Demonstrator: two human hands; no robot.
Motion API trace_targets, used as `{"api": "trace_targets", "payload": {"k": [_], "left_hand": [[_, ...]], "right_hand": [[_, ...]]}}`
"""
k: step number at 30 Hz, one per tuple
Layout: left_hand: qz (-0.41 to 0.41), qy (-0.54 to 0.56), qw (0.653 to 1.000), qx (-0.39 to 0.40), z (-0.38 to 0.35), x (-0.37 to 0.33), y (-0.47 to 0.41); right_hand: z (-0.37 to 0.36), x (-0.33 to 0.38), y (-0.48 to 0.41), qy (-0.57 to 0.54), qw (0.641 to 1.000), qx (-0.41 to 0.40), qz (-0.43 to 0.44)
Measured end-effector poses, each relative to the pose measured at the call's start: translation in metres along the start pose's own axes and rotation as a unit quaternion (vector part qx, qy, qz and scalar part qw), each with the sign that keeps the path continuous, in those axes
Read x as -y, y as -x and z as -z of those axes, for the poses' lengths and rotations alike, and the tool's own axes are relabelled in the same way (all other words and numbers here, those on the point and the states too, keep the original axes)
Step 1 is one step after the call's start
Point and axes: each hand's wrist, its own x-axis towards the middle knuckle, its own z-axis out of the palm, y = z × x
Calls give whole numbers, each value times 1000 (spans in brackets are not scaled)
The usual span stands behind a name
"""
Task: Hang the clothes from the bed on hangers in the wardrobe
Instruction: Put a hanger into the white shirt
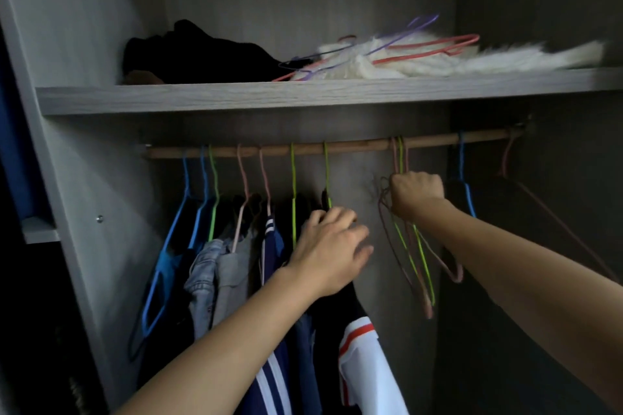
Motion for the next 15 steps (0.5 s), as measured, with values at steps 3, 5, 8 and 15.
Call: {"api": "trace_targets", "payload": {"k": [3,5,8,15], "left_hand": [[19,-49,994,93,-8,1,0],[40,-75,991,102,-8,8,5],[63,-97,988,105,-5,23,17],[54,-60,995,63,-10,27,35]], "right_hand": [[-1,-7,2,-30,999,-3,11],[3,-14,1,-76,997,-27,13],[18,-18,5,-134,989,-63,8],[31,-20,51,-216,972,-87,6]]}}
